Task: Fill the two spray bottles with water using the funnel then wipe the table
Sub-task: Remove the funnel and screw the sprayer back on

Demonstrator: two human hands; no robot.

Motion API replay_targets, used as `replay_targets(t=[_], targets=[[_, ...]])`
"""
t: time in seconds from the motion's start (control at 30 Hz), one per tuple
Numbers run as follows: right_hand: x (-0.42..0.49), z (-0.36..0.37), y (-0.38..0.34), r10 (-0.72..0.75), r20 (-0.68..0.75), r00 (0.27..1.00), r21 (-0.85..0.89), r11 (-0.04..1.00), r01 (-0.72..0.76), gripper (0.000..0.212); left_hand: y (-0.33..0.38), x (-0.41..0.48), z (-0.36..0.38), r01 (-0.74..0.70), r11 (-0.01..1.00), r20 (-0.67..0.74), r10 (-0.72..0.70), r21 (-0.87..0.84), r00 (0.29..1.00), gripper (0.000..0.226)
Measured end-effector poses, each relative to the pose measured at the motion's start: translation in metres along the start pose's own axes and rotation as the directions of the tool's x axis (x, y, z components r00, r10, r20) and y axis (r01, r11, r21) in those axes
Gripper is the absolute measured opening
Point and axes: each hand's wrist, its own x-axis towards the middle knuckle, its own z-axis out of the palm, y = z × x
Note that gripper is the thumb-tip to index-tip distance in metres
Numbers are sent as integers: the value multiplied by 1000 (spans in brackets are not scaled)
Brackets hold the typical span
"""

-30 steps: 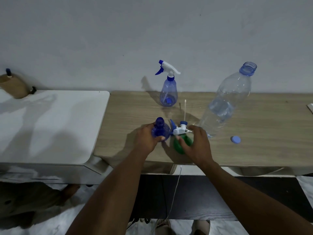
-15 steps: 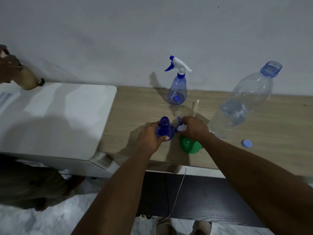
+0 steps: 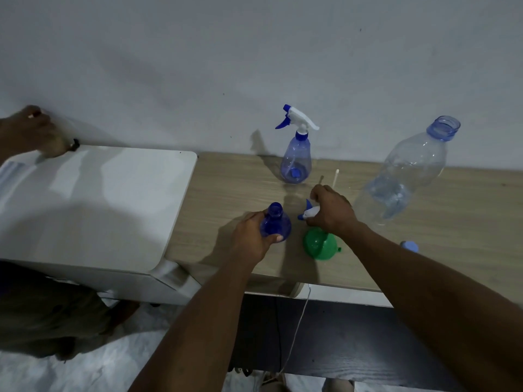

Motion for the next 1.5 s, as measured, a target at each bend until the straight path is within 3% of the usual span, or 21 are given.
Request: replay_targets(t=[0.1,0.3,0.47,0.6,0.8,1.0,1.13,1.3,1.5], targets=[[-1,-15,-1,-67,-32,997,16,998,68,66,2,-1,-2,10,1000,10,-10,-23,1000,63],[-10,-44,-13,-236,-93,967,53,969,241,23,7,-3,-6,19,1000,29,-18,-14,999,64],[-28,-81,-40,-285,-245,927,139,936,325,19,9,-4,-5,15,1000,21,-15,21,1000,65],[-44,-118,-73,-300,-354,886,313,854,415,22,10,-3,-4,33,999,24,-34,21,999,65],[-53,-123,-103,-319,-312,895,464,771,437,26,13,0,-6,76,995,80,-81,61,994,60],[-47,-87,-103,-288,-252,924,535,754,381,20,11,2,-4,82,996,90,-84,19,992,67],[-43,-61,-95,-297,-226,928,491,788,372,20,10,2,-3,79,996,91,-81,31,993,65],[-34,-25,-76,-358,-145,922,145,914,378,23,11,1,-3,63,996,54,-67,70,996,51],[-35,-11,-81,-464,-55,884,-7,886,464,22,6,0,0,31,992,30,-35,122,999,43]])
